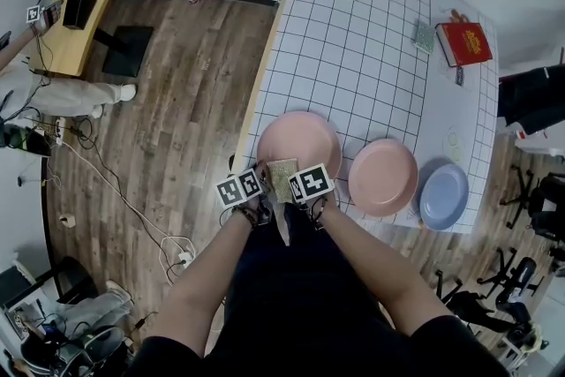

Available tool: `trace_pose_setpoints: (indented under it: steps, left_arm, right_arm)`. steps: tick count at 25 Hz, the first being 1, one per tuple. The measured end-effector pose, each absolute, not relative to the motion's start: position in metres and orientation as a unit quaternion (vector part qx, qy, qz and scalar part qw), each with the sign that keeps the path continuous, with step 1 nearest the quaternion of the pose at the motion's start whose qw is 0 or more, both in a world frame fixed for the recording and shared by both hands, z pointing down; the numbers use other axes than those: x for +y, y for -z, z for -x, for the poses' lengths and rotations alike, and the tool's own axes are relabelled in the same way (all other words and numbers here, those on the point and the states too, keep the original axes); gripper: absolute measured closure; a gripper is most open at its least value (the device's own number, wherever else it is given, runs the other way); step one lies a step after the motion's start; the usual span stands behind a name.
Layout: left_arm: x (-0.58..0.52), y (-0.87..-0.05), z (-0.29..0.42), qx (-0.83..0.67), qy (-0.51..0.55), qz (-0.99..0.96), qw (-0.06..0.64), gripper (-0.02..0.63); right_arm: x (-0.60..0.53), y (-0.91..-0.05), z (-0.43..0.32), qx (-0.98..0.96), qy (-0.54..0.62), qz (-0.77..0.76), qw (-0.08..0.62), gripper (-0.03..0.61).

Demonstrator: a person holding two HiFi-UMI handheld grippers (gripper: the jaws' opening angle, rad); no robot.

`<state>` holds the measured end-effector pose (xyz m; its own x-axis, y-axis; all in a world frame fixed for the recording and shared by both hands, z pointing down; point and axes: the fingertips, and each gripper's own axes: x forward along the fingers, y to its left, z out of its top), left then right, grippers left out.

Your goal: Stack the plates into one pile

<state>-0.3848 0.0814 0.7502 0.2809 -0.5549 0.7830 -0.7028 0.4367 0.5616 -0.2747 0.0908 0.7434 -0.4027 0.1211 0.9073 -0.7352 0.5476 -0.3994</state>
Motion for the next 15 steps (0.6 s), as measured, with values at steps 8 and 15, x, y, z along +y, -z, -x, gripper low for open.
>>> trace_pose_setpoints:
  steps: [8,15]
  left_arm:
    - [0.083,-0.747,0.384,-0.591,-0.054,-0.541,0.596,0.535]
    - [0.079,-0.729,0.391,-0.606,-0.057,-0.563,0.559,0.491]
  right_arm:
    - [0.084,-0.74,0.27,-0.735,-0.446,-0.244,0.449,0.523]
    - [0.071,-0.728,0.262,-0.747,-0.439,-0.273,0.419,0.523]
